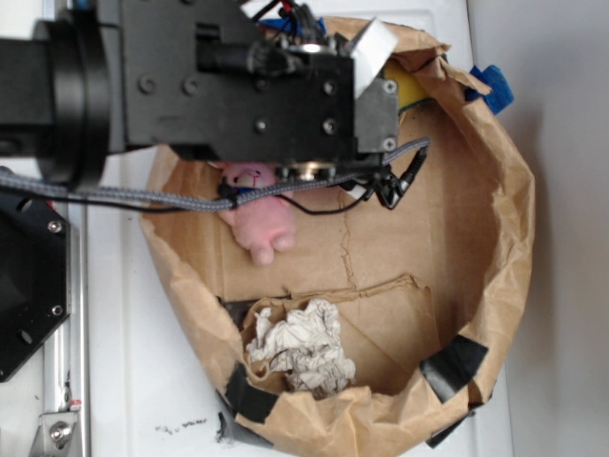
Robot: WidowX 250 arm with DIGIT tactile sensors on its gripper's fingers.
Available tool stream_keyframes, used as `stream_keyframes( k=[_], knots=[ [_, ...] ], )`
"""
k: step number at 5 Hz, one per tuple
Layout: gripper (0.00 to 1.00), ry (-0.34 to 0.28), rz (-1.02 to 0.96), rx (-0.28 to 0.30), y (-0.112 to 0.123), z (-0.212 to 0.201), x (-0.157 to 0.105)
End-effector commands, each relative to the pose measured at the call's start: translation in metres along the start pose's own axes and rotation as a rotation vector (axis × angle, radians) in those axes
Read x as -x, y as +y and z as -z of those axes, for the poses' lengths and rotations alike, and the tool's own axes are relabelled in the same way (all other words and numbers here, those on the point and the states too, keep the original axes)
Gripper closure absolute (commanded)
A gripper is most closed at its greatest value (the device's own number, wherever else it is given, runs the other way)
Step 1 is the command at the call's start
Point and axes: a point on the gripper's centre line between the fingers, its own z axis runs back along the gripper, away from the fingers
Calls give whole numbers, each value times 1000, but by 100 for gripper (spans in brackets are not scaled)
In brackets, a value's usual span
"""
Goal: Grab the red paper.
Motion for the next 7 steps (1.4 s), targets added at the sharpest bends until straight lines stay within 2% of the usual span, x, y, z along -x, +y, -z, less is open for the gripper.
stream_keyframes(
  k=[1, 3, 5, 6, 7],
  knots=[
    [0, -72, -54, -36, -12, 19, -18],
    [0, -81, -55, -28, -14, 19, -22],
    [0, -93, -53, -66, -10, 28, -25],
    [0, -168, -96, -88, -2, 30, -34],
    [0, -186, -115, -108, 3, 34, -38]
  ],
)
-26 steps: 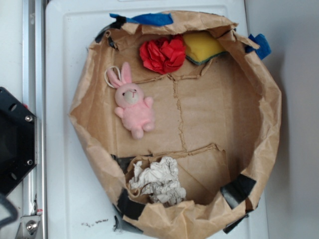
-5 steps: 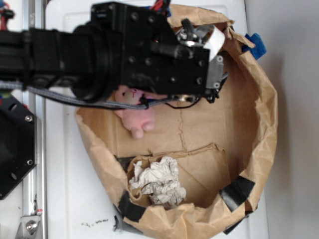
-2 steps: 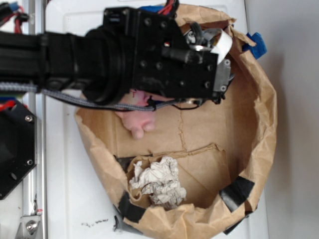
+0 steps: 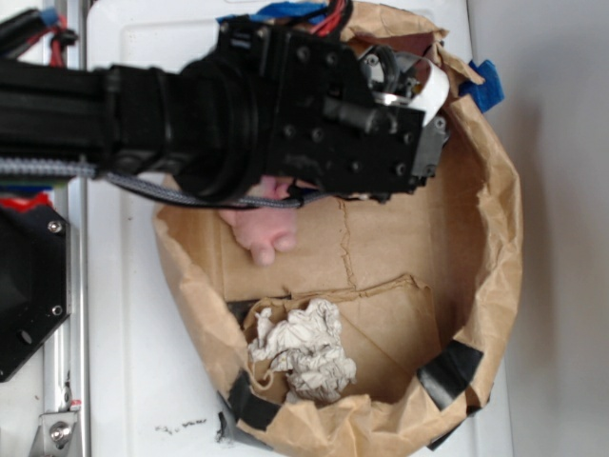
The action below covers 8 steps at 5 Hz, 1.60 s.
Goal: Grab the red paper.
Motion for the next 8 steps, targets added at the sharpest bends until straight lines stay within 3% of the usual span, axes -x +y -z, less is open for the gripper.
stream_keyframes(
  k=[1, 3, 4, 5, 8],
  knots=[
    [0, -37, -67, -15, 10, 1, -19],
    [0, -36, -96, -99, 3, 23, -25],
    [89, -29, -97, -75, 4, 22, -23],
    [100, -34, -94, -65, 6, 20, -20],
    [100, -35, -75, -35, 8, 16, -18]
  ],
)
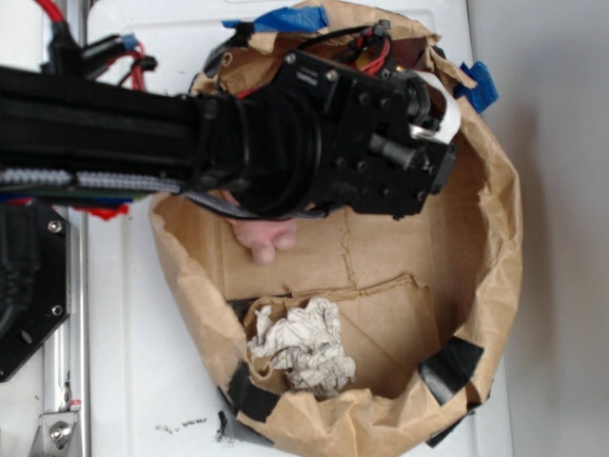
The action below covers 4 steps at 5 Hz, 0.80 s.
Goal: Grab the red paper.
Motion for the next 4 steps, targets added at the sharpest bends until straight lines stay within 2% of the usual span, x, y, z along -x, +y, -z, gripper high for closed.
stream_keyframes(
  k=[1, 2, 3, 4],
  knots=[
    [100, -22, -25, 58, 11, -13, -16],
    [100, -15, 11, 110, 17, -34, -16],
    [100, 27, 102, 245, 28, -76, -13],
    [100, 118, 206, 336, 32, -109, -15]
  ],
)
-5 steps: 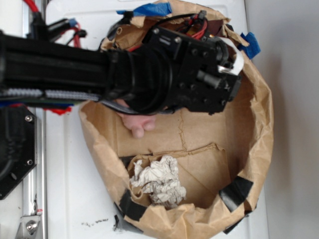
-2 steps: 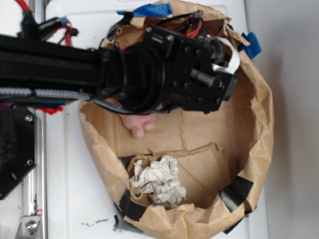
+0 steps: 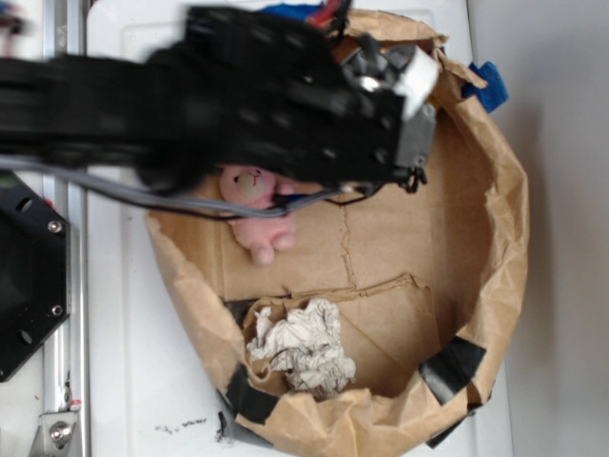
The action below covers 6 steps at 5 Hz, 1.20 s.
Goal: Grab the red paper.
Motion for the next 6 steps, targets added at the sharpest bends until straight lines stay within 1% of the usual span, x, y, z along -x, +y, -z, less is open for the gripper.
stream_keyframes(
  k=[1, 2, 3, 4, 5, 6],
  knots=[
    [100, 204, 280, 172, 0, -59, -10],
    [100, 312, 498, 226, -2, -65, -4],
    [100, 297, 643, 271, 0, -70, 1],
    [100, 290, 665, 288, 1, -72, 3],
    [100, 262, 637, 300, 3, -73, 3],
    [100, 255, 619, 300, 2, -73, 2]
  ],
)
